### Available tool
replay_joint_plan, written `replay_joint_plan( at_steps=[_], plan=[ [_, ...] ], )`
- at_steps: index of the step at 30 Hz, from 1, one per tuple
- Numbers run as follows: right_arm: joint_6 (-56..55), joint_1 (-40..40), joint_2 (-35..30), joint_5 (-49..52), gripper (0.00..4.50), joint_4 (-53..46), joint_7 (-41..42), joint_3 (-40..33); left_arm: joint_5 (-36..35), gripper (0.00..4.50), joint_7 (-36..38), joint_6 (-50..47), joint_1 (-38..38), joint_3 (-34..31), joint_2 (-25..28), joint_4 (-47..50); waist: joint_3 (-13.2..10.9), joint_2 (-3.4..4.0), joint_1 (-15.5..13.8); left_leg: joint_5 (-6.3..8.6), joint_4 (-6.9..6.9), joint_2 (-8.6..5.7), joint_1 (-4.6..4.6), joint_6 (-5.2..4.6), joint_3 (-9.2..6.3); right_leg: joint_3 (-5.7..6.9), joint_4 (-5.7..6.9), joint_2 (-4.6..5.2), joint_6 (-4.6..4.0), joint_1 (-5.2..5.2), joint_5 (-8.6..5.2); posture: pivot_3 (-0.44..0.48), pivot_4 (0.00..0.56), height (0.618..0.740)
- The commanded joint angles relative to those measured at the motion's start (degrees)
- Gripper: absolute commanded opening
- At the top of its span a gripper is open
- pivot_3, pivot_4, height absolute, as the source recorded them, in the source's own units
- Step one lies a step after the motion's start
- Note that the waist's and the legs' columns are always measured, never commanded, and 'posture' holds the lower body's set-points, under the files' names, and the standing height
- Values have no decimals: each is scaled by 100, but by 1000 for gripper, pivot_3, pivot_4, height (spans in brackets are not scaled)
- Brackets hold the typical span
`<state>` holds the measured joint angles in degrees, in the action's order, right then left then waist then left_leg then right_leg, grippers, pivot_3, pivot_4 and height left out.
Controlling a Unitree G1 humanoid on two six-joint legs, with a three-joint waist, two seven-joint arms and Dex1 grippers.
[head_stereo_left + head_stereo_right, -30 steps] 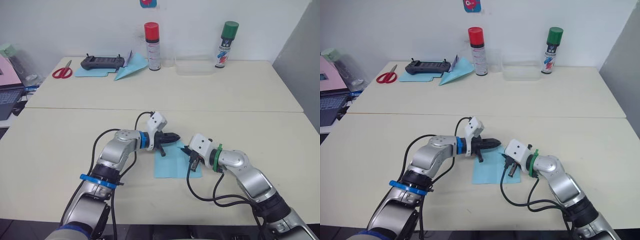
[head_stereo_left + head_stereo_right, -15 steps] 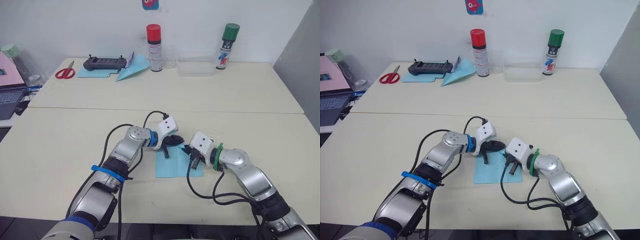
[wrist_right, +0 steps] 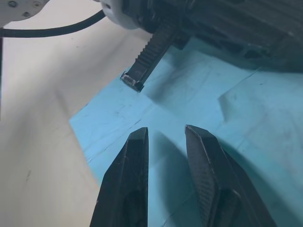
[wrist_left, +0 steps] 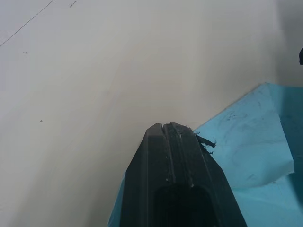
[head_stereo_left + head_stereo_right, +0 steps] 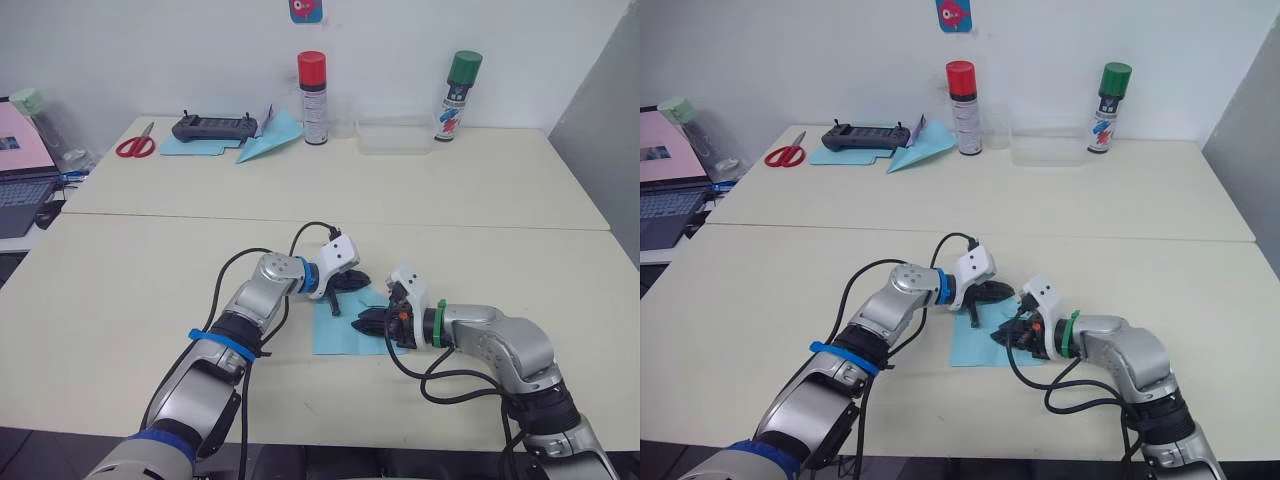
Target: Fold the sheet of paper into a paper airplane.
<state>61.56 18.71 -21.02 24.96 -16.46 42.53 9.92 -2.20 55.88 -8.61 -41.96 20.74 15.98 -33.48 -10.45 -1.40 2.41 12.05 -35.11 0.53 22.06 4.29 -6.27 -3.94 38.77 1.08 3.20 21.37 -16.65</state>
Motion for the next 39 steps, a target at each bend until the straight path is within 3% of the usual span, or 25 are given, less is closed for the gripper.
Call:
replay_joint_plan(
  at_steps=[1, 4, 8, 13, 19, 25, 29, 34, 39],
  plan=[
    [142, 58, -108, 641, 1239, -545, 201, -496, 357, 0, -120, -123, 99, 109, 46, -470, 0, 0, -1, 0, 0, 0, 0, 0, 0, 0, -1, 0, 0, -1, 0, 0, 150, 740],
    [414, 134, -128, 1257, 1239, -689, 227, -1096, 367, 0, -114, -64, 73, 118, 38, -532, 1, -1, -2, 0, 0, 0, 0, 0, 0, 0, -4, 0, 1, -1, 0, 0, 150, 740],
    [9, 309, -63, 1078, 1239, -312, -287, -1454, 390, 0, -102, 24, 48, 139, 25, -603, 1, -1, -2, 0, 0, 1, 0, 0, 0, 0, -4, 0, 1, -1, 1, 0, 150, 740],
    [-1147, 322, -239, -44, 18, 290, -673, -644, 428, 0, -76, 133, 43, 161, 21, -670, 1, -1, -5, 0, 0, 1, 1, 0, 2, 0, -12, 0, 1, 0, 0, 0, 150, 740],
    [-1741, 138, 18, -430, 18, 763, -738, -154, 443, 0, -60, 146, 47, 160, -2, -659, 1, -1, -3, 0, 7, 1, 7, 0, 4, -1, -16, 0, 3, 3, 1, 0, 150, 740],
    [-1811, -85, -258, -768, 18, 789, -775, 122, 451, 0, -67, 120, 60, 160, -6, -628, 1, -2, -3, 0, 7, 1, 7, 0, 3, 0, -20, 0, 4, 2, 2, 0, 150, 740],
    [-1803, -243, -358, -729, 18, 742, -806, -23, 452, 0, -65, 101, 77, 166, -15, -603, 2, -3, -4, 0, 7, 1, 7, 0, 2, 0, -22, 0, 3, 0, 1, 0, 150, 740],
    [-1481, -939, -1028, -472, 18, -17, -489, -248, 457, 0, -49, 94, 87, 173, -16, -595, 8, -6, -44, 1, 9, -1, 13, 0, 0, 1, -38, 2, 4, -2, 1, 0, 150, 740],
    [-1603, -1287, -1198, -327, 18, -441, -470, -521, 450, 0, -57, 92, 76, 143, -2, -593, 28, -16, -48, 2, 20, 2, 22, 0, -1, 2, -79, 0, 13, -11, 6, 0, 150, 740]
  ],
)
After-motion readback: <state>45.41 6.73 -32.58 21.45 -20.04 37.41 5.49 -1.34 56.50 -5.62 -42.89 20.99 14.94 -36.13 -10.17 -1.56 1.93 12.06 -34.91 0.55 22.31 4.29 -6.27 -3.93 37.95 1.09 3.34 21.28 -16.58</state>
